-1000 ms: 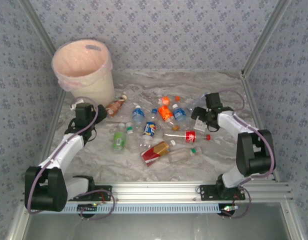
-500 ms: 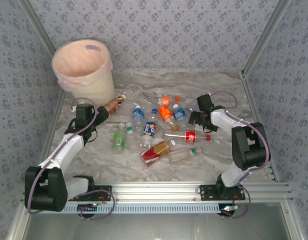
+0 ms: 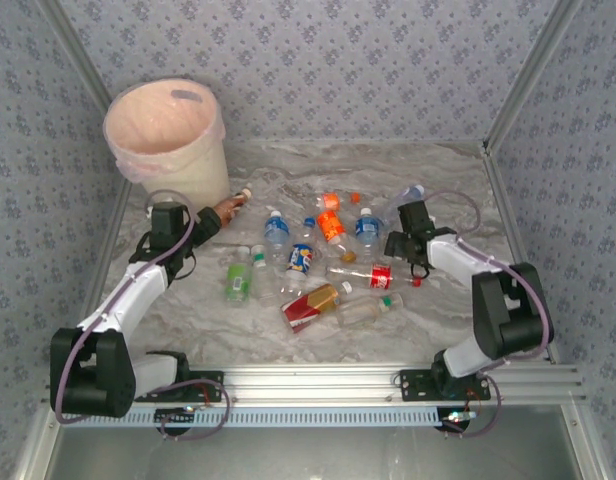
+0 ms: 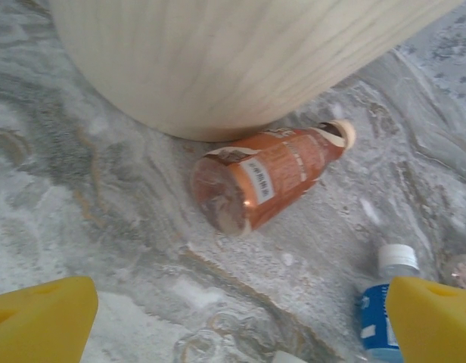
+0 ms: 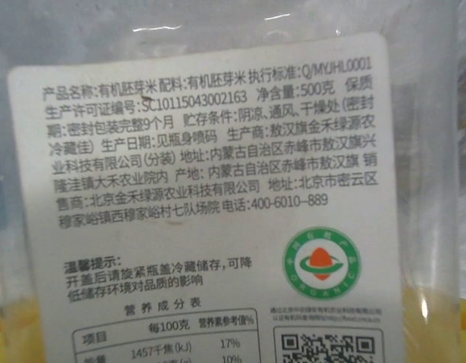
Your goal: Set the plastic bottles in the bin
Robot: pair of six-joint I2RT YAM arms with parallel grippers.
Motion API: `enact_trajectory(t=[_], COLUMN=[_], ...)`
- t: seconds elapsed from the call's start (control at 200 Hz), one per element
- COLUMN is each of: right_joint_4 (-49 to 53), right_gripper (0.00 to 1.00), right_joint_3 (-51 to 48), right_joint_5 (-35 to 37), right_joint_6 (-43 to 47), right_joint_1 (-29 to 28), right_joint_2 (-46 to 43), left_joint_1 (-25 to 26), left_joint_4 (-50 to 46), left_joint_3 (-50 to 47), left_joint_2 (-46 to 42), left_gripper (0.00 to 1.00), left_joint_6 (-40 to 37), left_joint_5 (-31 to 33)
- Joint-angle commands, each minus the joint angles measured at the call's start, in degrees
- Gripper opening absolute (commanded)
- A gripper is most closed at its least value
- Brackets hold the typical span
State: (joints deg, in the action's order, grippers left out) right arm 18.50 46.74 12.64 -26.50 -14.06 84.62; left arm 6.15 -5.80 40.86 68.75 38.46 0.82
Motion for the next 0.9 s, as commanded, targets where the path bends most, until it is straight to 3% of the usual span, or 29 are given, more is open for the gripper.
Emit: enact_trajectory(t=[0.0,0.285,0.41,0.615,0.899], right_joint_4=[-6.1,-21.9,-27.6,-30.4,-35.7], right_gripper=[0.77,0.76,0.76,0.76,0.77], right_joint_3=[-0.3,-1.2,-0.7,2.4,4.8], right_joint_5=[3.6,-10.9,-15.6,-20.3,-22.0], right_joint_6=[6.0,17.7,19.1,19.1,17.4], right_joint_1=[-1.4,-7.8,-12.0,-17.2,-21.6], right_joint_2=[-6.9,-13.6,-12.2,-7.8,-3.8], left_joint_1=[0.7,5.9,12.6,19.7,22.8], left_joint_4=[2.6,11.8,9.5,11.8,14.3], left_joint_3=[3.6,9.8,14.8,20.4,22.7], left_joint_2=[1.0,4.4,6.1,10.2,14.9], left_gripper=[0.98,0.98,0.98,0.98,0.98], left_joint_6=[0.5,3.6,-1.4,-3.0,-1.0], left_joint_5=[-6.9,-22.1,-21.8,-25.8,-27.0])
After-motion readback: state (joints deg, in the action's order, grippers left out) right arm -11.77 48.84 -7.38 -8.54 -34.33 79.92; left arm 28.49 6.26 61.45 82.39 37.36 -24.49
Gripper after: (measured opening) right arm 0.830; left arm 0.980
